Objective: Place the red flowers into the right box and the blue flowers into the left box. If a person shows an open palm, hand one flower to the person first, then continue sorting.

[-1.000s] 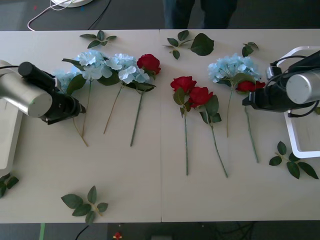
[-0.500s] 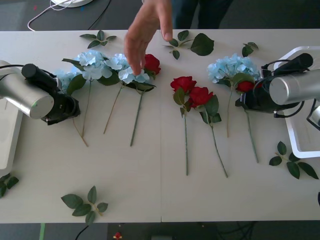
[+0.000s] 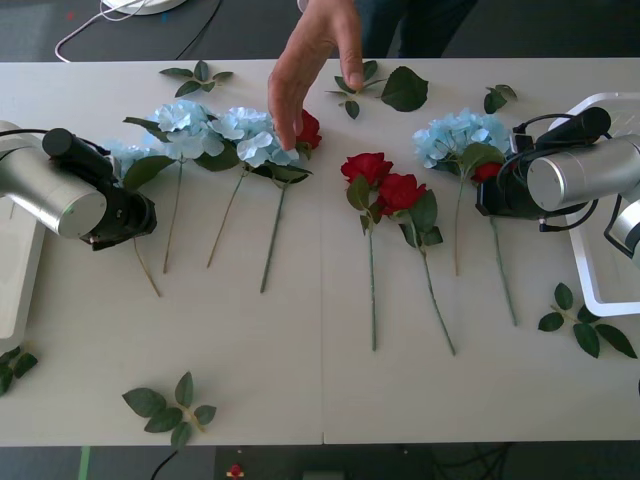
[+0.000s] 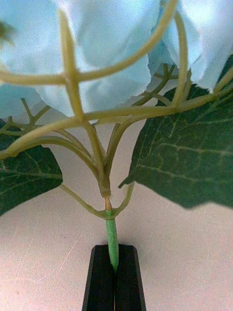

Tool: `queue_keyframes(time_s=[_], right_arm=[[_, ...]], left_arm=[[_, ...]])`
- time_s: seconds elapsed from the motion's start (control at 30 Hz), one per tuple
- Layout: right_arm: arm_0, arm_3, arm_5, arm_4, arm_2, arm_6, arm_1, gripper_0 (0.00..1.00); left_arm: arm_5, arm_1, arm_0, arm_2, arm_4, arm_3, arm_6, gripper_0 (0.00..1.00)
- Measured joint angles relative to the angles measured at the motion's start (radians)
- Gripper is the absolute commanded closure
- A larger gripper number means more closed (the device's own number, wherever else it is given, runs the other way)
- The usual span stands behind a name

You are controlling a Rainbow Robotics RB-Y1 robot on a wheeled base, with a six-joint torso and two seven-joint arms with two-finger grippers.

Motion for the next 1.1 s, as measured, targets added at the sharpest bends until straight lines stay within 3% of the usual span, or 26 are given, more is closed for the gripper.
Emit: queue_keyframes(time_s=[0.57,0.83,0.97,1.1], right_arm=[[0.000,-0.005,0.000,-0.018,0.000,0.000,-0.008,1.00],[0.004,-0.092,0.007,-0.150,-0.009,0.000,-0.135,1.00],[0.070,-0.248,-0.005,-0.202,-0.106,0.001,-0.231,1.00],[0.226,-0.470,-0.139,-0.280,-0.256,0.002,-0.325,1.00]], left_arm=[[-0.002,-0.001,0.000,0.000,0.000,0.002,0.000,1.00],[-0.003,-0.001,0.000,0.000,0.000,0.003,0.000,1.00],[-0.003,-0.002,-0.001,0.000,0.000,0.004,0.000,1.00],[-0.003,-0.002,-0.001,-0.001,0.000,0.005,0.000,1.00]])
